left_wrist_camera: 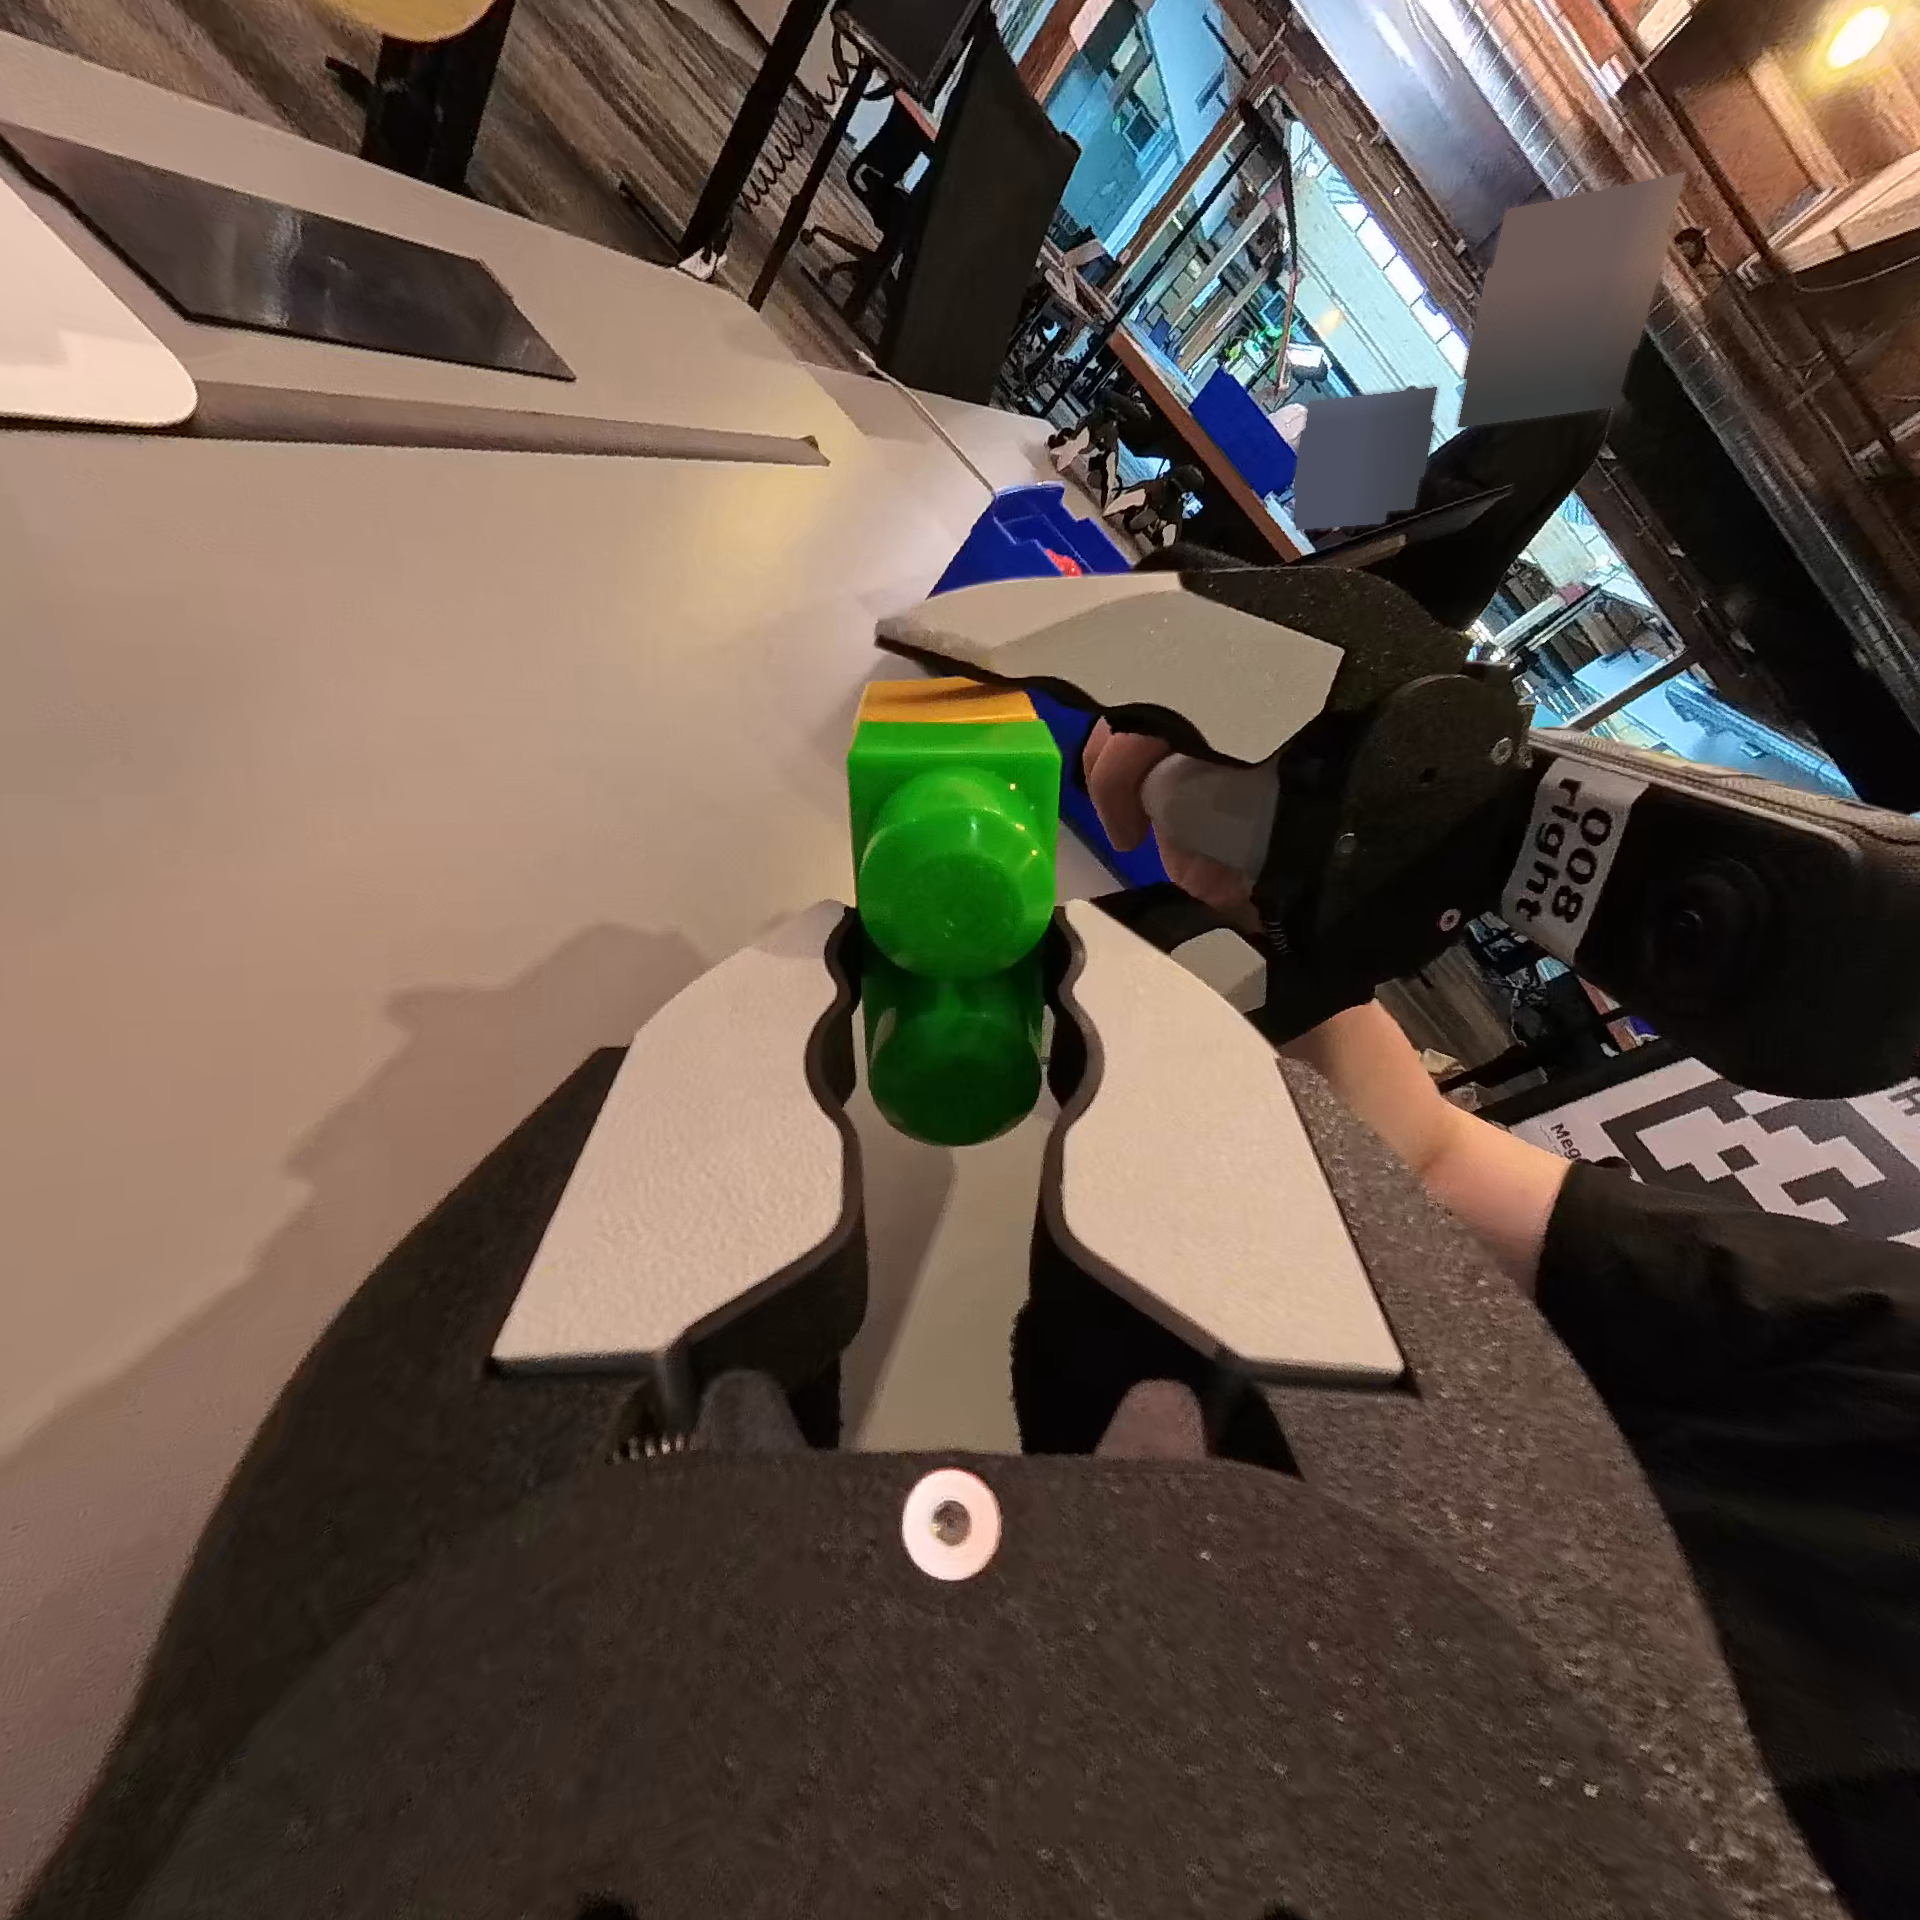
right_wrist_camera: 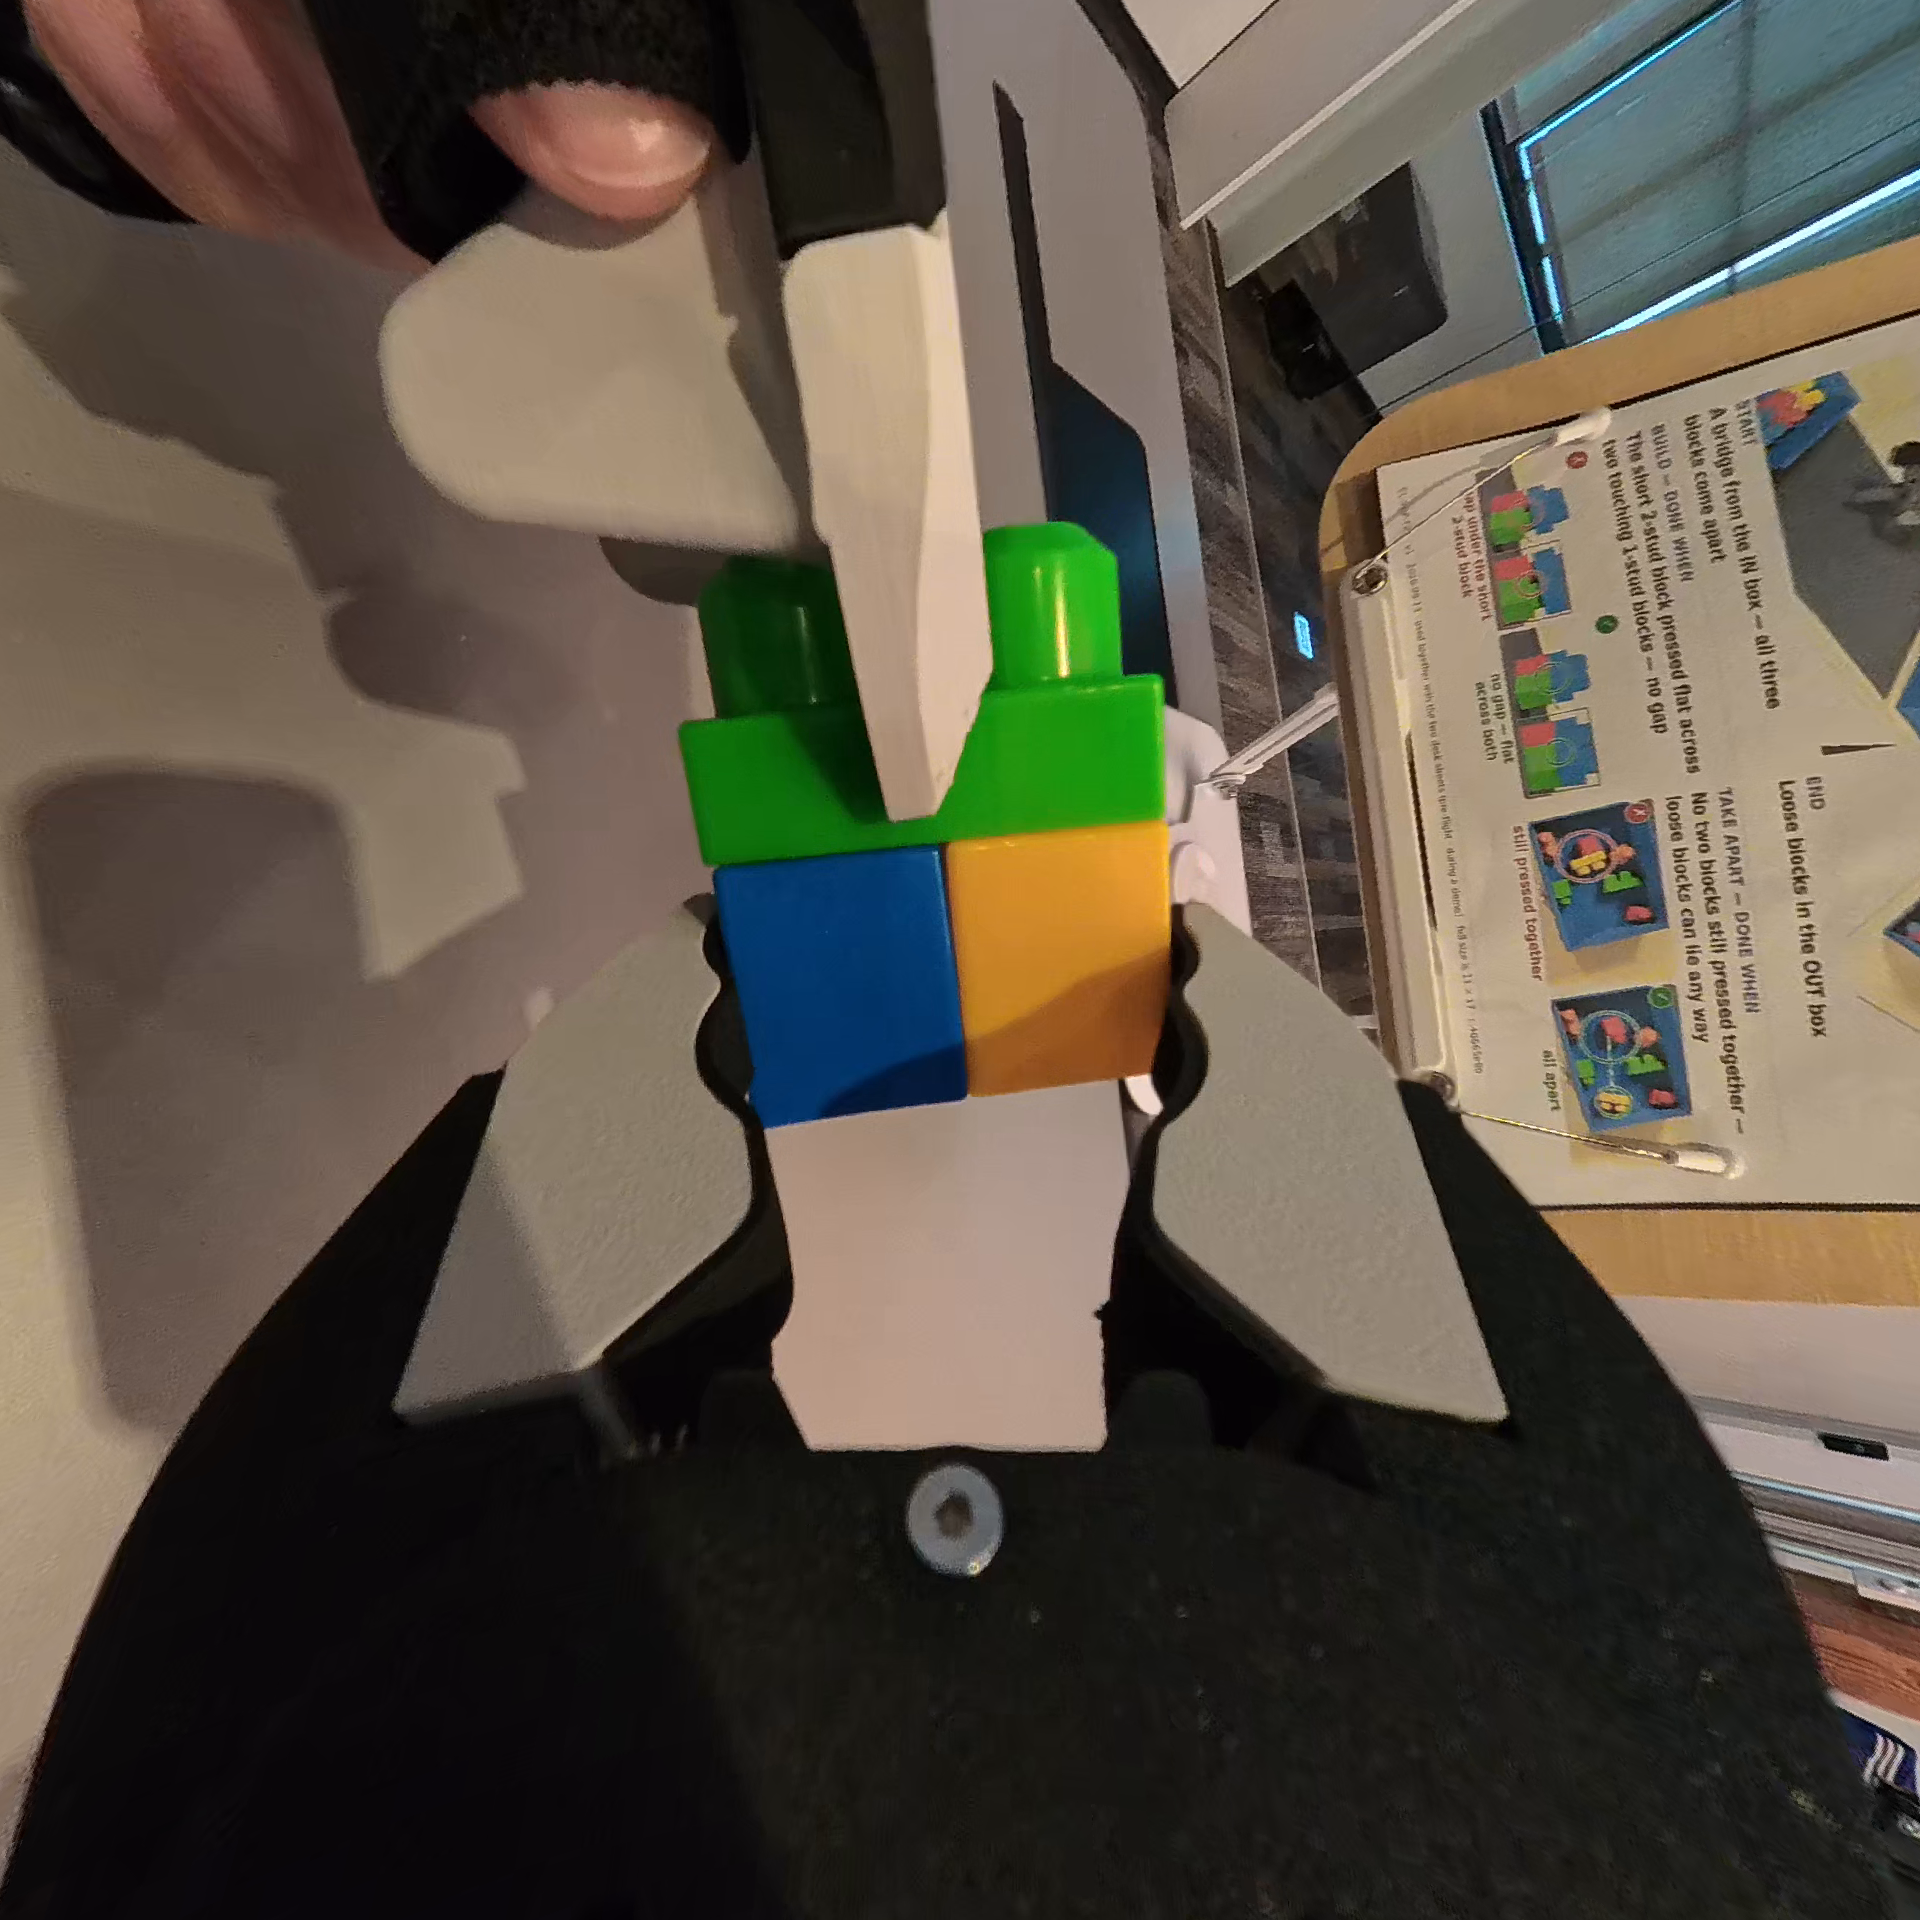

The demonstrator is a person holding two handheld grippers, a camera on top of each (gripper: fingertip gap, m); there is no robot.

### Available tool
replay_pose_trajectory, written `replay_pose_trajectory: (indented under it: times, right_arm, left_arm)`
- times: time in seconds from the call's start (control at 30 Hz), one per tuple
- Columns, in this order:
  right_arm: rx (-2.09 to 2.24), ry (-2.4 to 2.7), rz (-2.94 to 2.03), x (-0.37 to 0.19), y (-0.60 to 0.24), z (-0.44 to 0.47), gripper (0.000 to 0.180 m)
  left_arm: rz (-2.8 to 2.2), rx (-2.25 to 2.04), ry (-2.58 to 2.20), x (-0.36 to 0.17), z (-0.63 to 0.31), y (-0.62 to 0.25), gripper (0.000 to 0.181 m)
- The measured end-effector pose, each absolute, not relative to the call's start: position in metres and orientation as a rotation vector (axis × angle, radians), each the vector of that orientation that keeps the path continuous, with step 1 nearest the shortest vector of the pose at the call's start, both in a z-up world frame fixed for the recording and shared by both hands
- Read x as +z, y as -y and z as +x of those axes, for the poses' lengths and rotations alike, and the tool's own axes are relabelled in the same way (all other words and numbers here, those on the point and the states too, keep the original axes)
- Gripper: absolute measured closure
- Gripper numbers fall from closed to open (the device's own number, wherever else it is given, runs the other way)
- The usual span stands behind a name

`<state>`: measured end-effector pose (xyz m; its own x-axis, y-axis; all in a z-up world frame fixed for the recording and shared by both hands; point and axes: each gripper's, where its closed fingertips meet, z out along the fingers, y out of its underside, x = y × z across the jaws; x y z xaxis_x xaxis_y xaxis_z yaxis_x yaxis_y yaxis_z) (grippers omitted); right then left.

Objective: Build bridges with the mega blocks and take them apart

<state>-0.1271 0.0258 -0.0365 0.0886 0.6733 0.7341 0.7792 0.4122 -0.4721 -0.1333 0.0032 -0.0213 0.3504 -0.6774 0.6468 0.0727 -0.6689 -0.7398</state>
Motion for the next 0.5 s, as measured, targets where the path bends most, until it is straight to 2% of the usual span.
replay_pose_trajectory:
  times: [0.27, 0.37, 0.5]
  right_arm:
    - [-0.069, 1.598, -1.342, -0.037, -0.029, -0.13, 0.103]
    - [-0.009, 1.529, -1.383, -0.029, -0.033, -0.13, 0.103]
    - [0.096, 1.457, -1.463, -0.03, -0.041, -0.12, 0.103]
  left_arm:
    - [-1.909, -1.444, -0.476, -0.017, -0.136, -0.007, 0.147]
    - [-1.84, -1.581, -0.43, 0.0, -0.146, -0.008, 0.141]
    - [-1.732, -1.554, -0.378, 0.018, -0.174, -0.019, 0.155]
